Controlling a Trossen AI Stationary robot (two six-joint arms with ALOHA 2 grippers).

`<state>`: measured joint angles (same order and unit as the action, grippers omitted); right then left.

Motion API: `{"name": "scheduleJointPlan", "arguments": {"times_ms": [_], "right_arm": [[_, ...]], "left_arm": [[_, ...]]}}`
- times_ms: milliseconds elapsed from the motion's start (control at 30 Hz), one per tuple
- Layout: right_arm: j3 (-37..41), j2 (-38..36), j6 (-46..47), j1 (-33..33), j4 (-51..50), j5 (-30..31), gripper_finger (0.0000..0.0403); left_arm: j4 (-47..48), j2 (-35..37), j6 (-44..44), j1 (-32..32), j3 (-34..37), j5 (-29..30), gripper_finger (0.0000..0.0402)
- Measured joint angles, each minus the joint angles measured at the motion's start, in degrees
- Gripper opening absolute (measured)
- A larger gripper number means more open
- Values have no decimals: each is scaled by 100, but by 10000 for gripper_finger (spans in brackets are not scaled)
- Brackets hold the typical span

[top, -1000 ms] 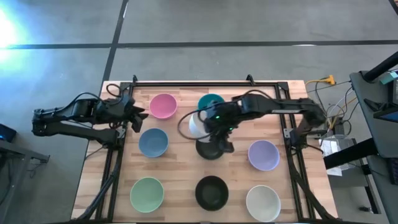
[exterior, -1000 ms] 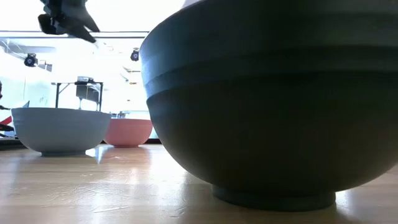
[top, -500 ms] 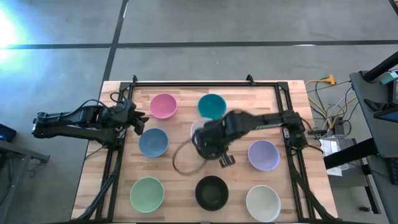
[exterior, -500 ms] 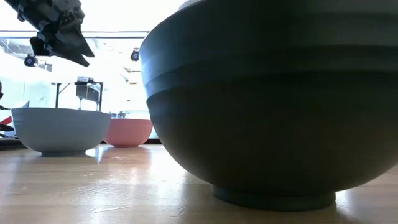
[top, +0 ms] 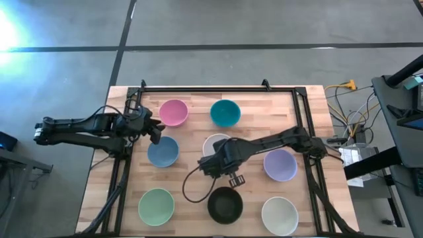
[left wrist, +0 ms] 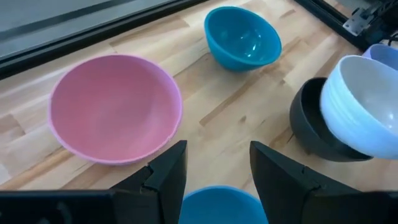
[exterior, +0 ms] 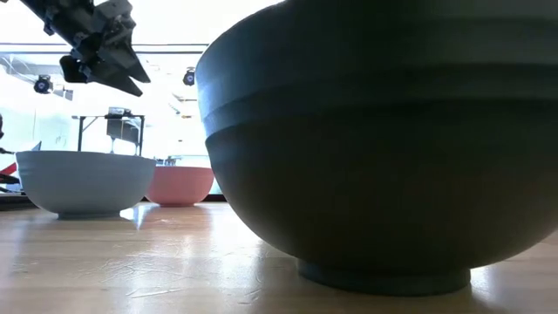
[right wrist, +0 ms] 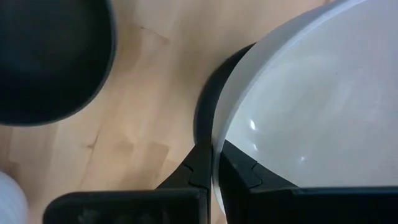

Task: Nest bowls inside each other
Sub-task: Stack the top white bowl on the top black bowl

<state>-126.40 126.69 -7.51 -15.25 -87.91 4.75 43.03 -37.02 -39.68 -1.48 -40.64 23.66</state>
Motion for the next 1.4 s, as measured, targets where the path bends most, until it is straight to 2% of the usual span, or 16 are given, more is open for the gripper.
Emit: {"name": "scheduleJointPlan", "arguments": {"times_ms": [600,1000,1100,1200,1400], "right_arm": [[196,291,1012,1,-40,191,9],[555,291,1187,-23,211,84,10],[557,291,1246,-39,386,-23,18],[557,289,1245,-37,660,-498,33],[572,258,1248,-39,622,-533,65]], "left_arm": [[-57,30,129,0,-4,-168,159],[-55,27,116,0,-2,-197,159],[-55,27,111,0,-2,-199,159],[-55,13,109,0,-2,-202,159],[-55,-6,107,0,2,-236,159]]}}
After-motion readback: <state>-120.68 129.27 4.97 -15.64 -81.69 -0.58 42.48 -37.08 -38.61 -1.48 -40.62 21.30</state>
